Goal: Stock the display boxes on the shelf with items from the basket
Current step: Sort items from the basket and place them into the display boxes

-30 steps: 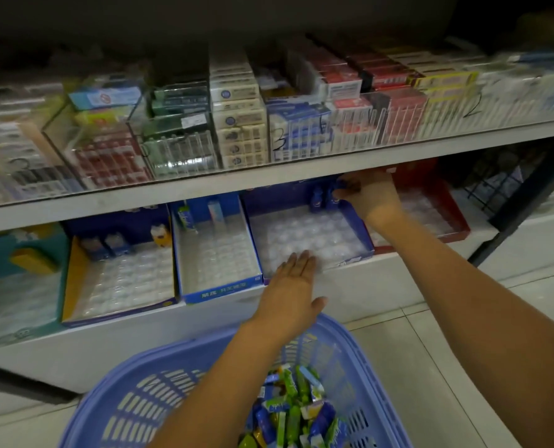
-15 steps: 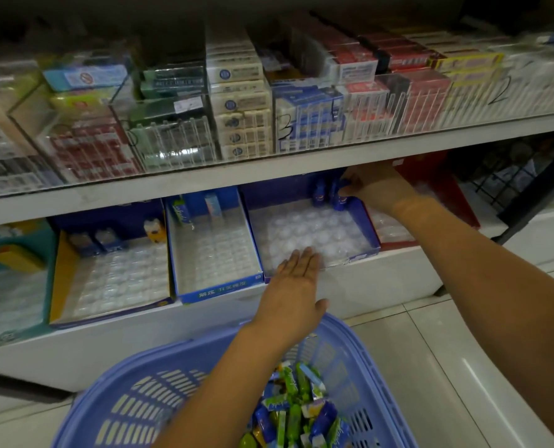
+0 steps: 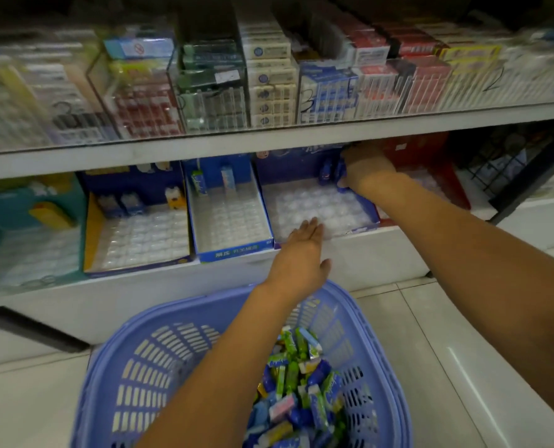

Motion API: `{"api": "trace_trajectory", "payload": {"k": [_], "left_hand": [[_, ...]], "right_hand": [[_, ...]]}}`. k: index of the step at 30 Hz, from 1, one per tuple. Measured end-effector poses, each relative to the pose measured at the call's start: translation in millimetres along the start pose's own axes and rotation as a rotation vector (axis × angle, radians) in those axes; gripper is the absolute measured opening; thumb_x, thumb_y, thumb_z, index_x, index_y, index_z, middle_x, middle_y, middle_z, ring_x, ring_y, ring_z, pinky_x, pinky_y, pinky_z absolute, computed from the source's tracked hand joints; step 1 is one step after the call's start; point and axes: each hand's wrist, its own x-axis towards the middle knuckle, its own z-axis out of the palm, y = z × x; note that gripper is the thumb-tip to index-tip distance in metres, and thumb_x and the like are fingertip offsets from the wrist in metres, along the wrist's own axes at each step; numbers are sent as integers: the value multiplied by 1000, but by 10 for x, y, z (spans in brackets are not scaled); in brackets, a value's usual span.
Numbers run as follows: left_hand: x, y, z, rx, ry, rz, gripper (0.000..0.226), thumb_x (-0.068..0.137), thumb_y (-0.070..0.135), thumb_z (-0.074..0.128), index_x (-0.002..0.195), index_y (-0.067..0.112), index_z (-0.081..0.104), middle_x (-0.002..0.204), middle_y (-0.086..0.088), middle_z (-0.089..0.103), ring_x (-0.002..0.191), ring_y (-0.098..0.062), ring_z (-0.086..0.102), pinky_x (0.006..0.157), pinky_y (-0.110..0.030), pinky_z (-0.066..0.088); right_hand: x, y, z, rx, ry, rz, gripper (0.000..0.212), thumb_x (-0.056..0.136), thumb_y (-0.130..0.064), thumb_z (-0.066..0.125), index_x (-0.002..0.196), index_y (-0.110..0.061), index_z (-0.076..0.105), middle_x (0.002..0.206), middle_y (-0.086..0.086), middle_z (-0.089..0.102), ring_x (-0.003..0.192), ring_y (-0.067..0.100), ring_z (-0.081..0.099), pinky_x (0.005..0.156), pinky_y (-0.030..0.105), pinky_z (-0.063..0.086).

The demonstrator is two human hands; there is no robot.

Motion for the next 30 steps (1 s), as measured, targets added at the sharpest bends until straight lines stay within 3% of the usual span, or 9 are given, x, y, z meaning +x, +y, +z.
{"api": "trace_trajectory", "payload": {"k": [3,6,9,11,13,15,19,27,30], "left_hand": [[-348,-71,159,-212,277,21,46,97,21,49,141,11,41,147,-9,39,130,-23,41,106,-34,37],[-693,-303,503,-271,143,-87,23,96,20,48,114,10,59,112,-11,63,97,-26,59,82,-39,49],[-1006,-610,950,-279,-253,-221,24,93,10,48,110,2,62,111,-20,64,100,-32,59,83,-29,45],[-1234,-724,1266,-307,-420,-237,23,92,12,52,109,2,63,111,-19,63,104,-32,58,81,-29,42],[-1418,-739,1542,-291,-527,-260,15,93,20,53,90,6,56,93,-18,58,96,-36,58,70,-35,39],[-1496,-710,1701,-249,-562,-250,11,89,14,53,82,7,47,91,-20,54,94,-38,55,67,-36,34],[-1502,-726,1825,-242,-478,-267,32,89,13,57,117,-1,48,111,-25,55,101,-37,54,74,-38,42],[-1439,-828,1846,-517,-515,-466,20,93,17,51,74,12,44,79,-12,51,80,-29,52,68,-36,40],[-1372,-850,1813,-589,-561,-569,16,94,-1,42,90,2,58,107,-29,56,99,-39,55,78,-42,41]], "right_hand": [[-430,-237,57,20,86,-83,39,88,-18,61,121,1,55,121,21,58,109,36,55,89,38,47],[-1049,-554,416,125,-83,-263,26,81,-28,68,94,-5,68,96,14,68,90,30,62,78,35,52],[-1557,-824,1018,141,-471,-384,23,84,-25,67,98,-8,64,87,9,61,84,28,56,74,32,45],[-1771,-895,1471,30,-694,-369,51,84,-30,69,126,-7,51,115,16,56,100,31,56,84,38,48],[-1921,-875,1881,-87,-810,-335,75,82,-29,72,142,-8,32,143,20,36,122,36,47,98,45,45],[-2030,-840,2164,-161,-812,-332,73,85,-23,70,143,-8,27,149,19,25,129,37,39,103,47,41],[-2117,-794,2456,-224,-692,-369,56,94,-11,54,143,-11,27,150,19,23,129,37,36,103,47,38],[-2045,-657,2550,-95,-833,-319,86,79,-38,74,143,-12,24,140,13,40,115,31,51,87,39,45],[-2018,-647,2531,4,-861,-269,76,88,-34,64,145,-10,20,135,14,45,105,28,53,79,35,44]]}}
